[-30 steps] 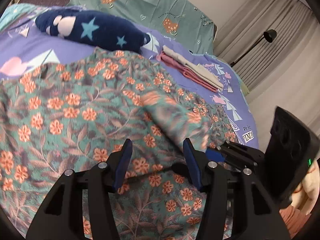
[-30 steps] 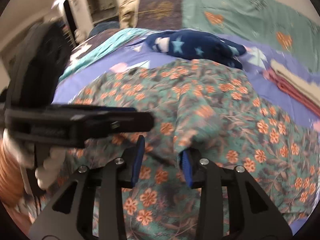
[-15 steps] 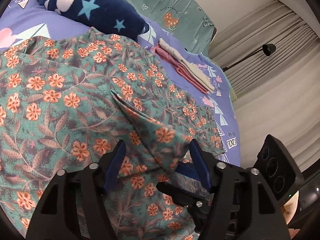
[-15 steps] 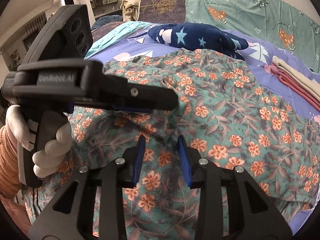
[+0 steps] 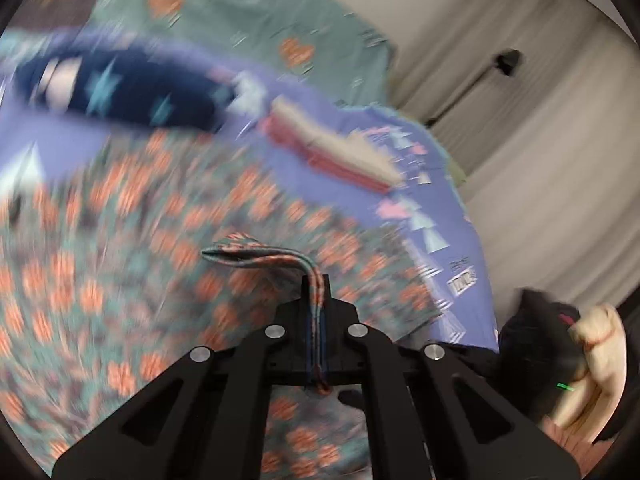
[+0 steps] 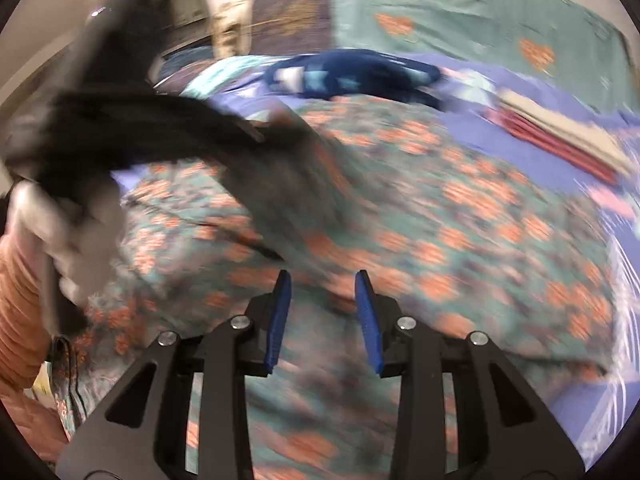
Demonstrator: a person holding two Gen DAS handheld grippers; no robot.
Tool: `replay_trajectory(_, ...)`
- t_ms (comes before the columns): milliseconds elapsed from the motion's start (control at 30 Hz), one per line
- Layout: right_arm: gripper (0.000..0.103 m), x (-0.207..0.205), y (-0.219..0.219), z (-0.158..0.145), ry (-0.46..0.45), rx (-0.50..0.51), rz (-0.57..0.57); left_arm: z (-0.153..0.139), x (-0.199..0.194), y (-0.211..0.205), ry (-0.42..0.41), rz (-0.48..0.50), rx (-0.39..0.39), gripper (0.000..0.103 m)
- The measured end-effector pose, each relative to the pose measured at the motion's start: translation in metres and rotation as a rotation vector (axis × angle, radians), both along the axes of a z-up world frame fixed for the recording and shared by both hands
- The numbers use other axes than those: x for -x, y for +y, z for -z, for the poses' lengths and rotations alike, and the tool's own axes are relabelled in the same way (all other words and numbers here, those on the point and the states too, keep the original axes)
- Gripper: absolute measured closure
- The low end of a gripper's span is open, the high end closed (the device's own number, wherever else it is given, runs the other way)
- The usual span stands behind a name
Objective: Fold small clothes
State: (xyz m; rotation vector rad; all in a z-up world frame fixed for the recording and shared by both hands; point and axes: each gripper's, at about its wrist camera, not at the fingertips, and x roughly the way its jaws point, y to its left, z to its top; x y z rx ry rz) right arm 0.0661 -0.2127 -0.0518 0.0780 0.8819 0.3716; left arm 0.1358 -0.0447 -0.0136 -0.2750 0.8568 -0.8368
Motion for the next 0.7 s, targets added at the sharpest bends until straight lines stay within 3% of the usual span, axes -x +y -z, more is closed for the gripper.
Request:
replay_trajectory(200, 0.069, 0.006, -0.074, 0.018, 0.112, -0.04, 0.3, -0.086, 0.01, 0.01, -0.222, -0.008, 0.004, 0.101)
replay_trajectory(233, 0.075, 0.008, -0.081, 0.023, 0.131, -0.044, 0.329, -0.093, 0.011, 0.014, -0.244, -0.02, 0.001, 0.101)
replay_trajectory(333, 0.076, 0.014, -0.087, 0.026, 0.123, -0.078, 0.335, -0.101, 0.01, 0.048, -0.286, -0.096, -0.031, 0.101)
replay_trajectory(433, 0.072, 0.014, -0.081, 0.026, 0.109, -0.05, 0.326, -0.078, 0.003, 0.088, -0.251, -0.181, -0.088, 0.101)
replay_trajectory(567, 0.064, 0.016, -0.07, 0.024, 0.098, -0.01, 0.297, -0.017, -0.013, 0.134, -0.121, -0.282, -0.191, 0.101)
replay_trajectory(700, 0.061, 0.025, -0.06, 0.016, 0.102, -0.002, 0.248, 0.028, -0.018, 0.164, -0.018, -0.328, -0.195, 0.101)
